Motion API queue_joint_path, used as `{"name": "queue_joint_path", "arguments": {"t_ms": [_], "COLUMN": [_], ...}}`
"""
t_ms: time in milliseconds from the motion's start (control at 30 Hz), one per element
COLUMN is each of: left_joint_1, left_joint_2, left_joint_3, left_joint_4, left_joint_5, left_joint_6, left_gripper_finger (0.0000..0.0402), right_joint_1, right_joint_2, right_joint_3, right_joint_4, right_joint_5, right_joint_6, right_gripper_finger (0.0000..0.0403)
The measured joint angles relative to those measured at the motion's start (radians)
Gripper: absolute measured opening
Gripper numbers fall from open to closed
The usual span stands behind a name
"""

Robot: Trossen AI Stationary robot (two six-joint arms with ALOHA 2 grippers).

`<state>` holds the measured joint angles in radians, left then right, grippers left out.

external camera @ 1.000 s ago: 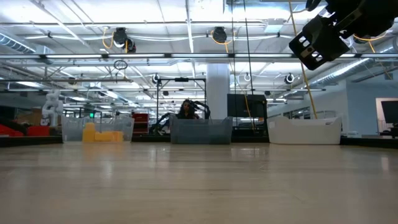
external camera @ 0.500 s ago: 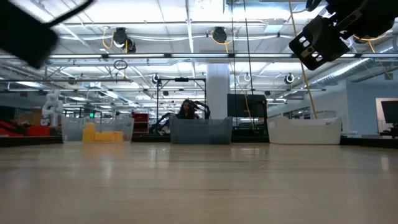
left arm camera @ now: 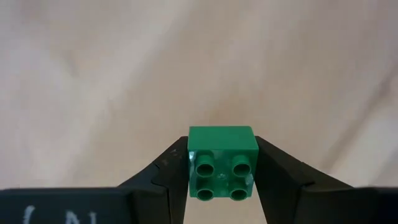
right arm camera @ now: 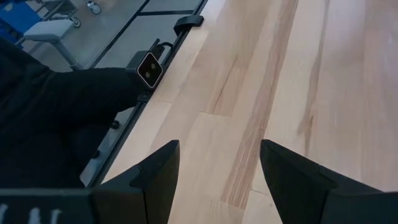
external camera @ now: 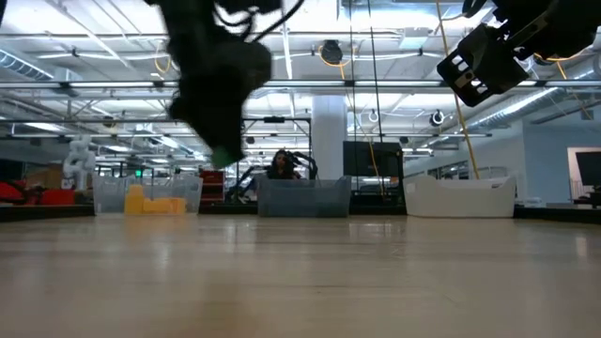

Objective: Sort & place blocks by color
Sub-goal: Put the 4 stud green game piece into the gray bin

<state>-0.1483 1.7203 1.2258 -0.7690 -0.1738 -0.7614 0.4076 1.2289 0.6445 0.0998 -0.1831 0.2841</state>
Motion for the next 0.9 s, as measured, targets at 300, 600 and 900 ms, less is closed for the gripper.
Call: {"name": "queue_joint_path", "arguments": {"t_ms": [300, 600, 900], "left_joint_1": [0.314, 0.540, 0.618], "left_joint_2": [-0.001, 0.022, 0.226], "left_joint_3": [0.118, 0.192, 0.358], "left_joint_4": [0.222, 0.300, 0.230], "left_joint_5": [-0.124, -0.085, 0.035], "left_joint_6": [0.405, 0.519, 0.556], "left_gripper_finger": [0.0148, 0.0148, 0.0149], "right_joint_1": [0.000, -0.001, -0.002], "right_joint_2": [0.000, 0.000, 0.000], "right_joint_3": [0.000, 0.000, 0.000], "right_joint_4": [0.000, 0.009, 0.005], "right_joint_5": [0.000, 0.001, 0.003], "right_joint_6": [-0.019, -0.028, -0.057], "right_gripper_finger": [0.0215, 0.0215, 0.0215]}}
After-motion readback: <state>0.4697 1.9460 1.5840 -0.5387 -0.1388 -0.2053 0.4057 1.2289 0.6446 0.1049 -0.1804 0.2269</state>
